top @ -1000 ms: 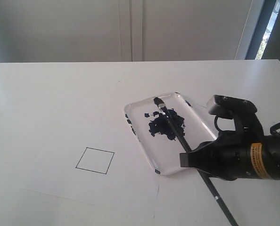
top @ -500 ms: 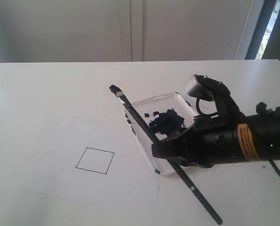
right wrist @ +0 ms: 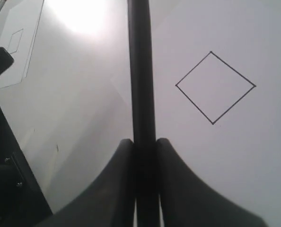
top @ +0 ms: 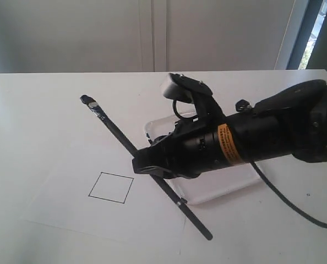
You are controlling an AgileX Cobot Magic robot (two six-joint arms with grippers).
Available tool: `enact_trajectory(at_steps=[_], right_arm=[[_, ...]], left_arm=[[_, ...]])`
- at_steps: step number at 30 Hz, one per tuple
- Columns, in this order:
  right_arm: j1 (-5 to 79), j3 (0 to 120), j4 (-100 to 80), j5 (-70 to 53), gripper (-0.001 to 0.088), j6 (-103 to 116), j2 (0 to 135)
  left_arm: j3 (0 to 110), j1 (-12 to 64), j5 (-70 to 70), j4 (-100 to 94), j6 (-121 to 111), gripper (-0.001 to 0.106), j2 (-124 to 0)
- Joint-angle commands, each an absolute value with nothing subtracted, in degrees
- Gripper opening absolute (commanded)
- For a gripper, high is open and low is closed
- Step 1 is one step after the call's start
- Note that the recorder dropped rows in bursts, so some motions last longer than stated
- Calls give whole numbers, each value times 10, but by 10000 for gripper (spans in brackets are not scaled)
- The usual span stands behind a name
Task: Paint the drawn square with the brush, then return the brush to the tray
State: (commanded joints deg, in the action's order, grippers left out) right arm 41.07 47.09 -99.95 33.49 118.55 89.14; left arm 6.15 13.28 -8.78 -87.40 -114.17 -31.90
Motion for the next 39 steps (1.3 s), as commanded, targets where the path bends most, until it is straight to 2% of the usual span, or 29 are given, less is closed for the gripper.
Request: enact_trajectory(at_steps=[9, 20, 25, 32, 39], right_arm=[[411, 432, -999, 270, 0, 1189, 902], [411, 394, -999, 250, 0, 1189, 904], [411, 393, -999, 289, 0, 1191, 904], [420, 393, -999, 328, 0, 1191, 904], [430, 392, -999, 322, 0, 1191, 904]], left_arm=[[78, 133, -85, -874, -1119, 0, -412], [141, 133, -100, -866, -1105, 0, -537], [165, 133, -118, -815, -1059, 0, -634], [228, 133, -265, -602, -842, 0, -807], [257, 133, -289, -593, -837, 0, -927]])
